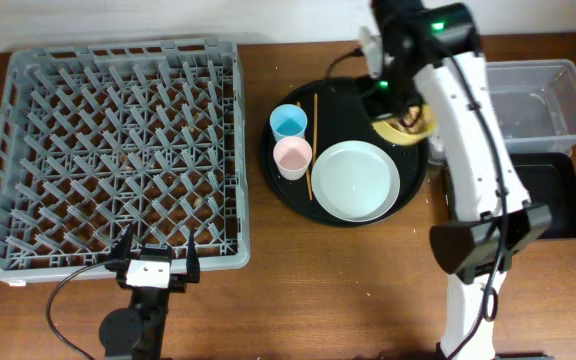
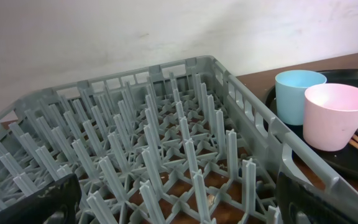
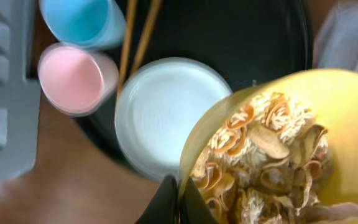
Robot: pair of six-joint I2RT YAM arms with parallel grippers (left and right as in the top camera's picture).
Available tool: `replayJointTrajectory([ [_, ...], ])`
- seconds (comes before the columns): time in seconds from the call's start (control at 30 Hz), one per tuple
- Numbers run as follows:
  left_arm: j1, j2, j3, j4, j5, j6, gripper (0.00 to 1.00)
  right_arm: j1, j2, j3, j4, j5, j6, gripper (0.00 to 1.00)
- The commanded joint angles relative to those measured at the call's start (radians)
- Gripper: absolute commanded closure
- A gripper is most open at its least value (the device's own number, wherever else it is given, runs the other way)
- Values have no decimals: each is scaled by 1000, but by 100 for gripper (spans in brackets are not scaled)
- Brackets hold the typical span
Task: Sort waste into correct bins and load items into the dishwasher rack
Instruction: 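Carry the yellow bowl right and tip shells onto the black tray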
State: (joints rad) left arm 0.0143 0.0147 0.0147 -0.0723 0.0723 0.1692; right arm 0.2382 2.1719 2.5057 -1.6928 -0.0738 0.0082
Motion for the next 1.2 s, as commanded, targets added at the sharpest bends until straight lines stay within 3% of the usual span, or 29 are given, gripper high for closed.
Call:
replayJointTrajectory([
  [0.0,2,-6,-5,-1,11,16,1,-74,-59,-45,-6,-132,26,96],
  [0.17,2,-6,-5,-1,11,16,1,-170,-245,-317,-4,-139,-5,96],
  [0.37,2,-6,-5,-1,11,16,1,-393,-534,-803,231,-262,-93,96],
  [0.5,2,-6,-5,-1,11,16,1,-515,-564,-976,336,-319,-134,96],
  [0.7,2,-6,-5,-1,11,16,1,-575,-564,-1142,454,-362,-160,96],
  [0.93,2,-6,-5,-1,11,16,1,-581,-564,-1216,541,-455,-163,96],
  [1.17,2,-6,-5,-1,10,16,1,-703,-563,-1304,609,-682,-242,96],
])
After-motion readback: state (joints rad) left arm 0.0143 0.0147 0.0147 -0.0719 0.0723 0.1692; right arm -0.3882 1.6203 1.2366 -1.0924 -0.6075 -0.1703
